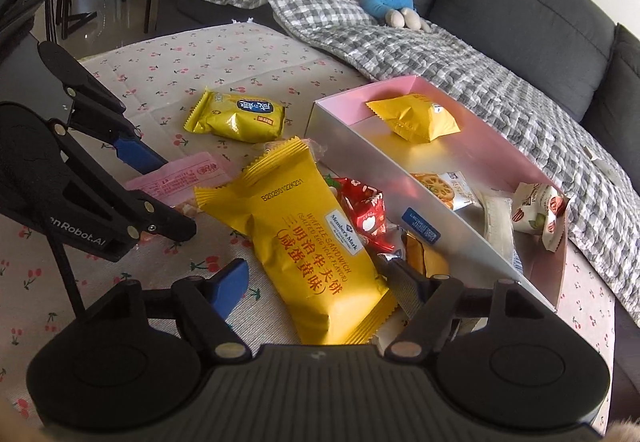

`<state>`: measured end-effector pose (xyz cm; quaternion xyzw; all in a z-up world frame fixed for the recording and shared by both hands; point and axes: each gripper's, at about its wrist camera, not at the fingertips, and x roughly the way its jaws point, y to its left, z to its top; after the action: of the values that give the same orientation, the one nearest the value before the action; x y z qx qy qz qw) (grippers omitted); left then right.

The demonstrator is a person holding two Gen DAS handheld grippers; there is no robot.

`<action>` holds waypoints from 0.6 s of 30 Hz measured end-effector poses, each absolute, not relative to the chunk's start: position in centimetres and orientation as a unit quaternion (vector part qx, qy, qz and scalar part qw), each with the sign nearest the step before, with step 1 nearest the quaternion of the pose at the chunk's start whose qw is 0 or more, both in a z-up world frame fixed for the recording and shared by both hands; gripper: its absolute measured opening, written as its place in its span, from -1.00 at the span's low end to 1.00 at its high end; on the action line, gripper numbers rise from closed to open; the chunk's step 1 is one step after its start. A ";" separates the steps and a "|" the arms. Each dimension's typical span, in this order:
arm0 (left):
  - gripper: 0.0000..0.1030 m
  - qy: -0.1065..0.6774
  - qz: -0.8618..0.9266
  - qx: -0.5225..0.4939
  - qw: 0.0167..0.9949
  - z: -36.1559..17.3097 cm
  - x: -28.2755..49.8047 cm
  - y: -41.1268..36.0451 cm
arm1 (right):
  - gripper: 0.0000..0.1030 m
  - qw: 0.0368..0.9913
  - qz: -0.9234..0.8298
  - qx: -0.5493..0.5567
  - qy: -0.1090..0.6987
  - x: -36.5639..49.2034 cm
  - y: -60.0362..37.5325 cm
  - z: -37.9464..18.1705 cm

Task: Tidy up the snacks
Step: 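Grasp the pink wafer pack with the left tool while the right tool grasps a yellow biscuit bag, then lift both held packs toward the pink box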

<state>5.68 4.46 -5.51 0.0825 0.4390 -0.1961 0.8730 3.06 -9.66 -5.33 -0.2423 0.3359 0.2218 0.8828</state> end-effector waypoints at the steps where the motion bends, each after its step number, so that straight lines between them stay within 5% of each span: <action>1: -0.20 0.439 -0.195 0.084 0.873 -5.5 5.7 4.4 | 0.37 0.885 0.218 -0.240 0.335 3.3 -9.7 -5.3; 18: -0.41 0.437 -0.181 0.092 0.876 -5.5 5.8 4.3 | -0.10 0.882 0.211 -0.274 0.321 3.4 -8.8 -5.5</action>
<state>5.78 4.33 -5.50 0.0921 0.4368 -0.1810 0.8763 3.37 -8.77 -5.48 -0.2735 0.3205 0.2107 0.8821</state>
